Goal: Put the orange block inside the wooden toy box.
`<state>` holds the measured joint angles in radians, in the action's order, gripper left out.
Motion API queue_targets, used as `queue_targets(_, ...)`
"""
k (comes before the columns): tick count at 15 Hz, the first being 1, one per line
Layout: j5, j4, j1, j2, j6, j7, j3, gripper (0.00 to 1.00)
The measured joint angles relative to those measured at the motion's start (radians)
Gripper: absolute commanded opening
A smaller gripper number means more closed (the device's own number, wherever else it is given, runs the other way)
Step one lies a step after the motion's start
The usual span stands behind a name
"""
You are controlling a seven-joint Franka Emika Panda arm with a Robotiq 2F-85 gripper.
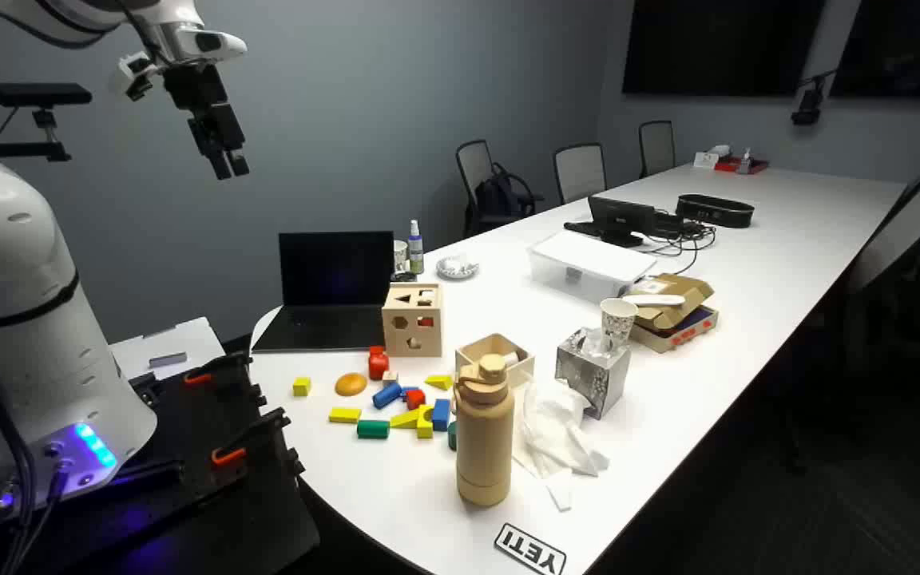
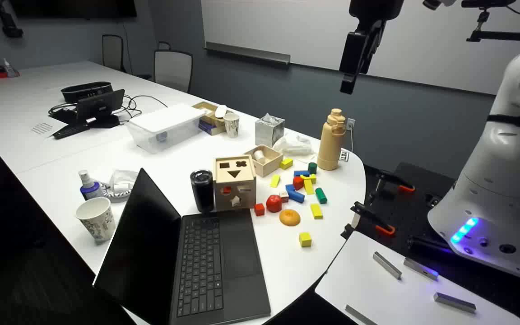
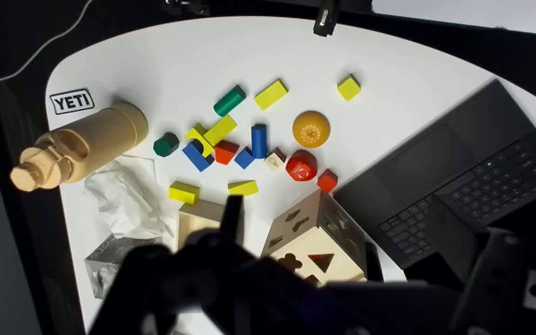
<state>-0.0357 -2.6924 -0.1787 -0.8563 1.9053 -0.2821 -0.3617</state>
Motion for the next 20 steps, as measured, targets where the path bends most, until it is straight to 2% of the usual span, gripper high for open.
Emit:
queue_targets(3,0.001,0.000,-0.001,0.002,0.003,0.000,0.001,1.00)
queue_targets(5,0.001,-0.001,-0.001,0.031,0.051,-0.001,-0.003,1.00)
queue_targets(10,0.018,-0.004,0.018,0.265,0.352,-0.064,-0.048,1.00)
queue_targets(14,0.051,-0.002,0.106,0.524,0.606,-0.159,-0.123,1.00)
queue_targets(17,0.172,0.006,0.178,0.726,0.753,-0.317,-0.168,1.00)
queue_targets(20,0.421,0.053,0.226,0.915,0.815,-0.549,-0.167,1.00)
